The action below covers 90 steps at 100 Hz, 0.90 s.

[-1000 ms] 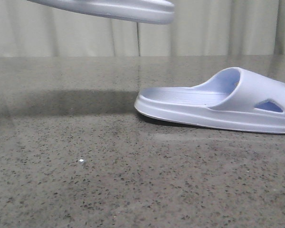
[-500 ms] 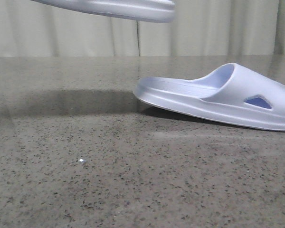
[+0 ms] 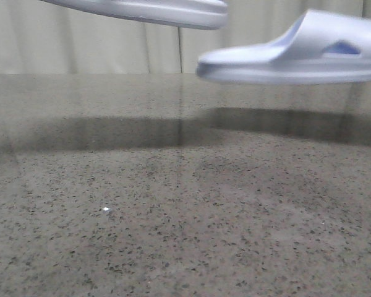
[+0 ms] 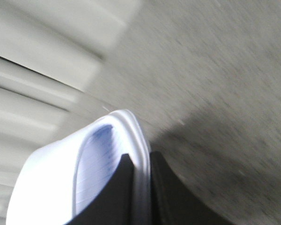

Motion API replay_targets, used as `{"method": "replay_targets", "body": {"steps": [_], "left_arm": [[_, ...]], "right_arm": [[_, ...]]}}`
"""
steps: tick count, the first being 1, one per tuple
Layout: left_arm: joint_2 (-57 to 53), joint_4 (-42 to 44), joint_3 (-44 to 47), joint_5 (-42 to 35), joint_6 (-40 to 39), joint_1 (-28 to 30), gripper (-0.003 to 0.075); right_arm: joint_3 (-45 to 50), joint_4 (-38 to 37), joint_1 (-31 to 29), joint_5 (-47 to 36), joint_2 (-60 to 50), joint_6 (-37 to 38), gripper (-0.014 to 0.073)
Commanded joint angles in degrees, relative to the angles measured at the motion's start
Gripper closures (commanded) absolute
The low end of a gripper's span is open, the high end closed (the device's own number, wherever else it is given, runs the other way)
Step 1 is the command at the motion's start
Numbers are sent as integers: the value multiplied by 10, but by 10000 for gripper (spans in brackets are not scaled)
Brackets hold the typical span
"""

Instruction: Insert blue slippers together front up

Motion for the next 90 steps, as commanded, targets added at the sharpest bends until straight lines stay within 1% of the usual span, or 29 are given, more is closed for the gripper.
{"method": "replay_targets", "body": {"steps": [1, 17, 28, 35, 50, 55, 67, 90], "left_arm": [[-2, -19, -15, -23, 0, -4, 694], [-2, -19, -15, -23, 0, -4, 694], [-2, -19, -15, -23, 0, -4, 694], [-2, -19, -15, -21, 0, -4, 694], [-2, -22, -15, -19, 0, -4, 694], [-2, -22, -15, -16, 0, -4, 694], [-2, -23, -15, -12, 0, -4, 694], [-2, -24, -15, -4, 0, -4, 694]], "right_arm": [[-15, -9, -1, -87, -38, -3, 700], [-15, -11, -1, -120, -86, -10, 700], [-27, -13, -1, -106, -114, -10, 700], [-46, -25, -1, -65, -127, -10, 700], [-102, -62, -1, 75, -137, -10, 700], [-116, -62, -1, 105, -137, -10, 701], [-140, -63, -1, 153, -138, -12, 701], [-144, -62, 0, 212, -138, -12, 700]]}}
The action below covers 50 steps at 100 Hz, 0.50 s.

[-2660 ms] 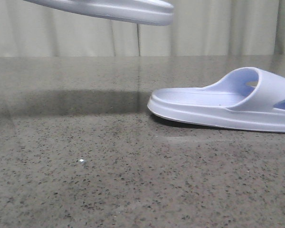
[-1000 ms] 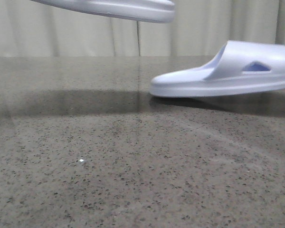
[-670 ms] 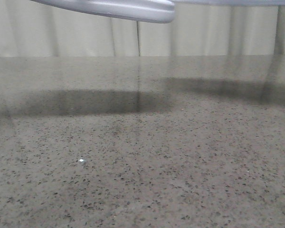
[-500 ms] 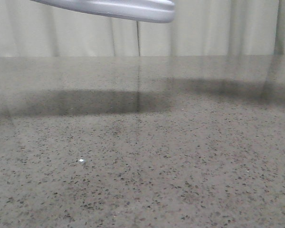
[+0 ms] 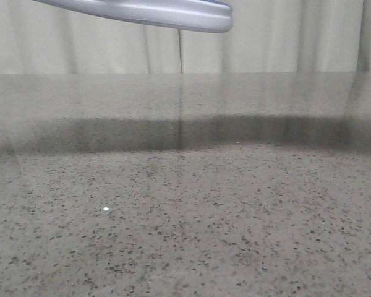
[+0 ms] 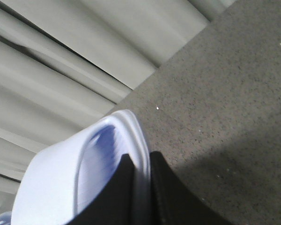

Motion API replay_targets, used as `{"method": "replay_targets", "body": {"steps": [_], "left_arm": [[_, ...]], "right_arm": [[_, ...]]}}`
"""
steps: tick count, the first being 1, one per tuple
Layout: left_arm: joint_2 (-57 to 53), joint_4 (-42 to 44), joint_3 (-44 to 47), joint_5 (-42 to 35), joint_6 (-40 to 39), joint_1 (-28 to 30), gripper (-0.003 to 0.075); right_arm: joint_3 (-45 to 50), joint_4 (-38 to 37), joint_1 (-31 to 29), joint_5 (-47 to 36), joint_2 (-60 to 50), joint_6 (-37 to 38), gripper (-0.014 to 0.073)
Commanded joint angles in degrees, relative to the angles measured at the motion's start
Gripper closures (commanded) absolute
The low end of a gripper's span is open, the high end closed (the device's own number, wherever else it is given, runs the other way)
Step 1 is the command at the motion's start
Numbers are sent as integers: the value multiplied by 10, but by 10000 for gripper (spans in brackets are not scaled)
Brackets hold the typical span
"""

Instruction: Insert blue slippers together front up

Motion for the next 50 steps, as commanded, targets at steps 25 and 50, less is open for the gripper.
{"method": "replay_targets", "body": {"steps": [25, 50], "left_arm": [[-2, -38, -15, -3, 0, -4, 694], [-2, -47, -15, 13, 0, -4, 694]], "right_arm": [[-22, 7, 17, -1, -4, -9, 701], [-22, 9, 67, -17, -4, -9, 701]]}}
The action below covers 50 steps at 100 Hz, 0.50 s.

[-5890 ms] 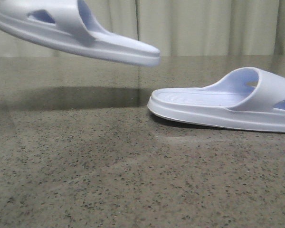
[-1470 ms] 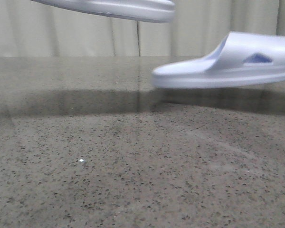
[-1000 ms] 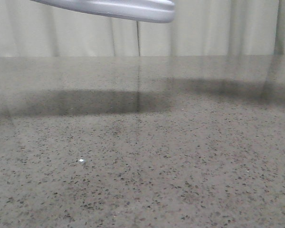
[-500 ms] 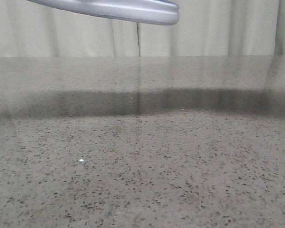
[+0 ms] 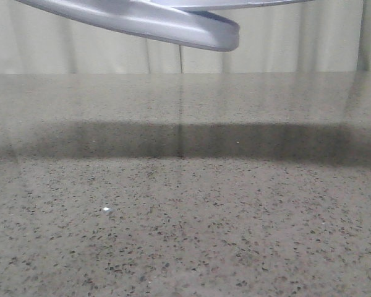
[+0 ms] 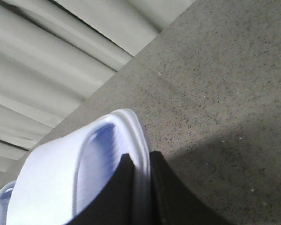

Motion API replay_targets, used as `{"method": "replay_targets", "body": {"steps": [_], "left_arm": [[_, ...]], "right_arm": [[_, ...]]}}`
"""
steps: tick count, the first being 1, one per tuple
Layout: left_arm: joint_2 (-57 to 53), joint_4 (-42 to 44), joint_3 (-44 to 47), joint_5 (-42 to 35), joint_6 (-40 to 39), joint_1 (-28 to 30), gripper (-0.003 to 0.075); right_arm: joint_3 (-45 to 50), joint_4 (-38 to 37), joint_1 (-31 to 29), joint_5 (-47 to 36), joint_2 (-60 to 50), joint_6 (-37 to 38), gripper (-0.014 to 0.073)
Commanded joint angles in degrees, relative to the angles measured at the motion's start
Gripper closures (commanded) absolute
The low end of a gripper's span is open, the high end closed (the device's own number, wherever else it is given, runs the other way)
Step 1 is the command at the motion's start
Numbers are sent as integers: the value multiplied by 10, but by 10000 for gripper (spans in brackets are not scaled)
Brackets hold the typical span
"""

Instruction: Insert blue slippers together front up

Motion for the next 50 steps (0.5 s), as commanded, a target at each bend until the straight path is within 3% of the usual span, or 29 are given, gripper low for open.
{"method": "replay_targets", "body": {"steps": [1, 50], "left_arm": [[-2, -31, -15, -14, 0, -4, 694], [-2, -59, -15, 41, 1, -4, 694]], "right_arm": [[-22, 5, 16, -55, -4, -9, 701], [-22, 22, 46, -71, -3, -9, 701]]}}
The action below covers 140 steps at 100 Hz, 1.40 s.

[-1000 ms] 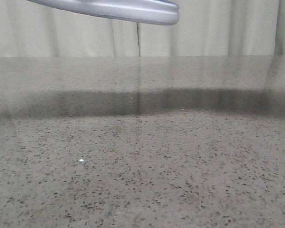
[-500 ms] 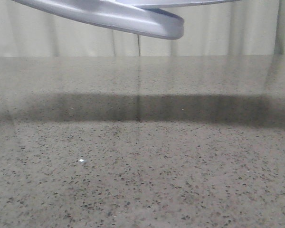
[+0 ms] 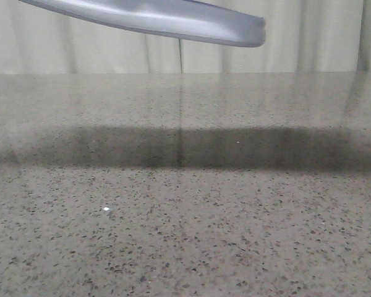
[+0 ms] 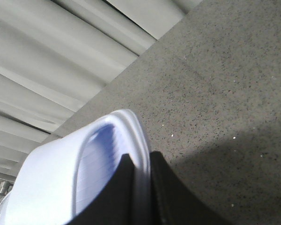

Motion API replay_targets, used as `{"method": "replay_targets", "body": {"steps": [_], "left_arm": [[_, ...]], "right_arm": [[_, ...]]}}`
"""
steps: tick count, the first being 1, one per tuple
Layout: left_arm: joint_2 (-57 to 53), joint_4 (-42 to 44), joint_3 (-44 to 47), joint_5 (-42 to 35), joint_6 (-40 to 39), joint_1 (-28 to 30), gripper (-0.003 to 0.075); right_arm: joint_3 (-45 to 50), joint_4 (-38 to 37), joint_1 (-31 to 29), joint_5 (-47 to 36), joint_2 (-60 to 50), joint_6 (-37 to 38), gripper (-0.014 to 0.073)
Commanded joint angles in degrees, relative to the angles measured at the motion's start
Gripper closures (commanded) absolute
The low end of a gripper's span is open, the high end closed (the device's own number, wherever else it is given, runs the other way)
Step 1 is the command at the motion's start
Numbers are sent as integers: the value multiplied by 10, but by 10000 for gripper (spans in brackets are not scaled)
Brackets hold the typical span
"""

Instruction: Insert blue slippers together front up

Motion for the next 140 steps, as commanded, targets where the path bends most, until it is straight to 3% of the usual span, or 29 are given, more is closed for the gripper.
{"method": "replay_targets", "body": {"steps": [1, 17, 44, 71, 90, 140], "left_arm": [[-2, -37, -15, -5, 1, -4, 694], [-2, -47, -15, 11, 9, -4, 694], [-2, -150, -15, 39, 104, -4, 694], [-2, -164, -15, 61, 106, -4, 694], [-2, -180, -15, 76, 112, -4, 694], [-2, -314, -15, 146, 201, -4, 694]], "right_arm": [[-22, 4, 1, -53, -3, -8, 701], [-22, 9, 1, -54, -3, -8, 701], [-22, 21, 8, -56, -3, -8, 701], [-22, 21, 65, -89, -2, -8, 701], [-22, 12, 65, -90, -2, -8, 701], [-21, 12, 66, -102, 42, -8, 701]]}}
